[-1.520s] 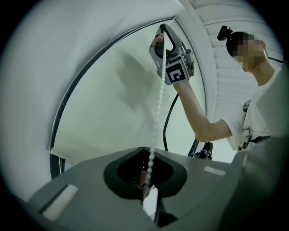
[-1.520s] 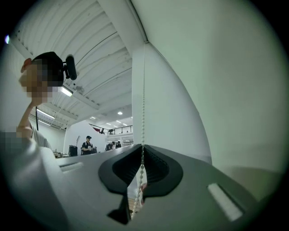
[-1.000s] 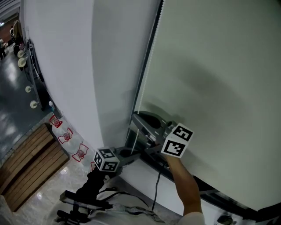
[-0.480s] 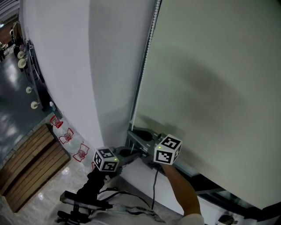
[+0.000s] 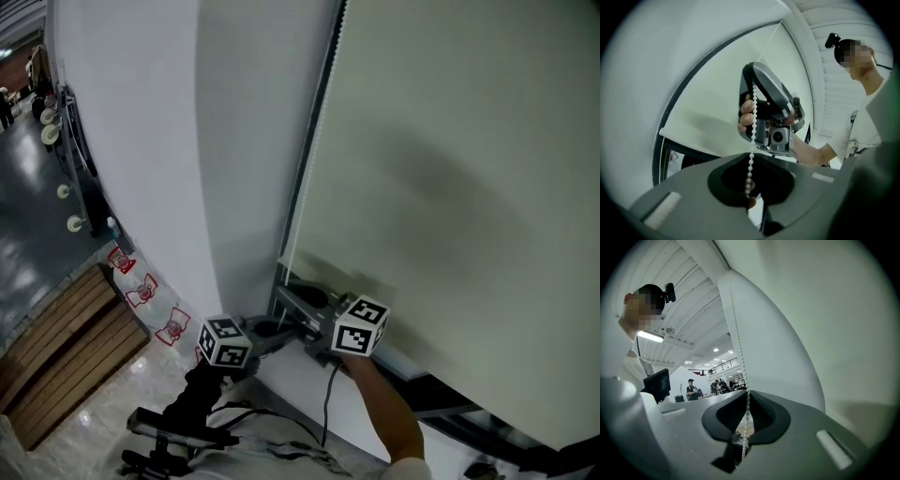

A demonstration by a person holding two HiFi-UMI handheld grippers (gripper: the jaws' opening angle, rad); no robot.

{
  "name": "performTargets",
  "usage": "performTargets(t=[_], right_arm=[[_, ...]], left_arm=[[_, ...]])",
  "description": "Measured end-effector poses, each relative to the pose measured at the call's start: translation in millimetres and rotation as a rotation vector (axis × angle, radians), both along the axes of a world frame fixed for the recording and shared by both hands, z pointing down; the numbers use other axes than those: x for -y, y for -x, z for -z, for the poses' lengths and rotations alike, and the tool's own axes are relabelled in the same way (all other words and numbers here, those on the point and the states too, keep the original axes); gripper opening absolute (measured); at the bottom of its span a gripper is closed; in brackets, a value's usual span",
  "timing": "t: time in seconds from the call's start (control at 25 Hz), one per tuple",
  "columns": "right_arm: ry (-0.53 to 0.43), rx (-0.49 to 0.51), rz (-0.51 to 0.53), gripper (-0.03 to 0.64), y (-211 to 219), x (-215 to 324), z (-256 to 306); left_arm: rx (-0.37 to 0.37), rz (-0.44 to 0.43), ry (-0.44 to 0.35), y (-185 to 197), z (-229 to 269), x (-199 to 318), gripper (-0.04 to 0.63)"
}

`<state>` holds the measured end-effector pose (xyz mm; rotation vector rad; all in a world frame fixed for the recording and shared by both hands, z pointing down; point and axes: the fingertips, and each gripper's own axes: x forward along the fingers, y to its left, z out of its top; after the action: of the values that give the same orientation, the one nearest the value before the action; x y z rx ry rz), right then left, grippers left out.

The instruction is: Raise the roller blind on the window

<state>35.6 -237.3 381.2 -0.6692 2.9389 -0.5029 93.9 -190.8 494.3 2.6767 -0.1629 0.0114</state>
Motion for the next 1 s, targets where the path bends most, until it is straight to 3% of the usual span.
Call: performTargets(t=[0.28,0.6,1.0], right_arm=[[-0.051,0.005,0.043,0.071,9,0,20],[-0.158,0.048,0.079,0.071,11,11,102],[-0.294,0.021,0.09,0.071,10,15,186]], left_arm=[[0.003,-0.006,0.009,-2,-6,-4,-0.002],[-0.015,-0.006,0.014,-4,-4,-5,-0.002],[-0.003,-0.013,0.008,-5,-7,-7,-0.002]])
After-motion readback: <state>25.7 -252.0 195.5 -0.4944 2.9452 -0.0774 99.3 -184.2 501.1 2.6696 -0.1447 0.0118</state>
